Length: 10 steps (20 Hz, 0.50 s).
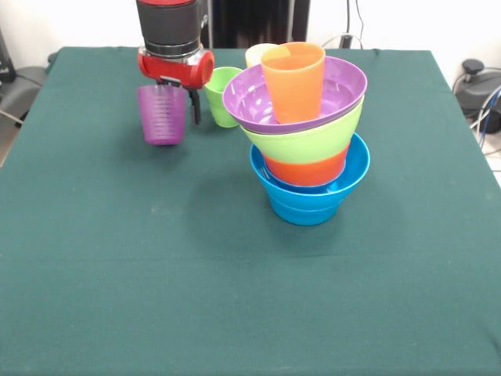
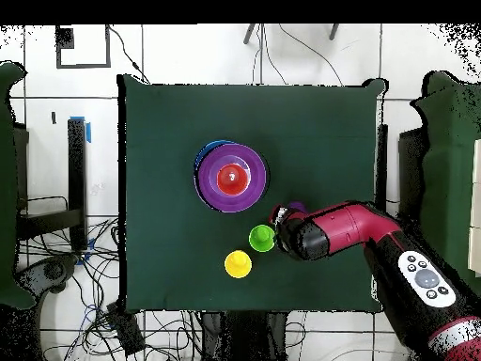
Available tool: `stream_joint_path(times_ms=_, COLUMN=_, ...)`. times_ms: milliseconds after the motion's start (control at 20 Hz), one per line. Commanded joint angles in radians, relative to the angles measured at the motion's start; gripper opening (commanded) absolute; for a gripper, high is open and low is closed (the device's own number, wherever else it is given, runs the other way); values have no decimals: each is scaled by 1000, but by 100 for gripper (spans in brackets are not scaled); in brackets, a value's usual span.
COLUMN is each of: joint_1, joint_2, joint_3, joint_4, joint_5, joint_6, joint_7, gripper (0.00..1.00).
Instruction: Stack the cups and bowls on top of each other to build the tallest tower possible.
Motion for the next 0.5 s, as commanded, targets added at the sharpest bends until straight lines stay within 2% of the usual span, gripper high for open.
stream_joint_path(times_ms=50, joint_1=33, joint_2=-20, joint_3=22, joint_4=-67, joint_5=-79, joint_6=-2, joint_7=-287, gripper=100)
stream_joint_path(times_ms=500, joint_1=38, joint_2=-28, joint_3=21, joint_4=-63, joint_5=-84, joint_6=-13, joint_7=-275, gripper=100)
